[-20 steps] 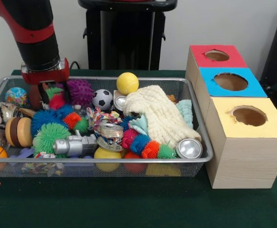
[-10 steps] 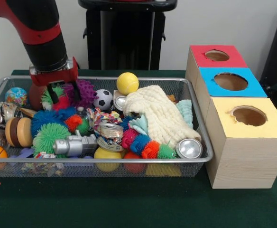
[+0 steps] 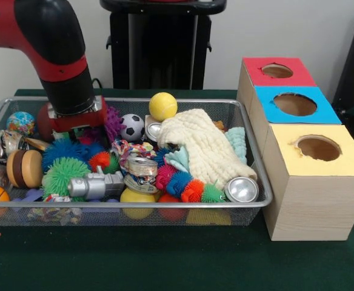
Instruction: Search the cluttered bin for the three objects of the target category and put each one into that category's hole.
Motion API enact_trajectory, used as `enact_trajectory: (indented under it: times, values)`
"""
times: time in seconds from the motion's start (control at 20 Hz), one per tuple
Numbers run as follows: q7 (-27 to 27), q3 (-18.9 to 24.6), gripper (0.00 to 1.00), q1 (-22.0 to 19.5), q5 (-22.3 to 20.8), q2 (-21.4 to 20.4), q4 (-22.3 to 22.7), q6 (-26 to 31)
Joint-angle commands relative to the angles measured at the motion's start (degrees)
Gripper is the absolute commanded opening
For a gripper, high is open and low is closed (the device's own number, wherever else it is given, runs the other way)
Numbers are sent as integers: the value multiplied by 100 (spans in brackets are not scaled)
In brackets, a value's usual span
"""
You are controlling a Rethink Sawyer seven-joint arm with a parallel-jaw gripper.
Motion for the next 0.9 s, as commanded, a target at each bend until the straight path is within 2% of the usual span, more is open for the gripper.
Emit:
enact_trajectory:
  times: [0.05,0.45,0.65,0.75,0.9]
  values:
    - [278,396,100,189,-336,560,-509,-442]
    - [361,274,100,264,-355,596,-613,-220]
    - [258,81,100,321,-205,13,-289,965]
    - [234,11,100,337,-166,-218,-135,1330]
    - [356,-250,100,556,-200,-244,-290,1915]
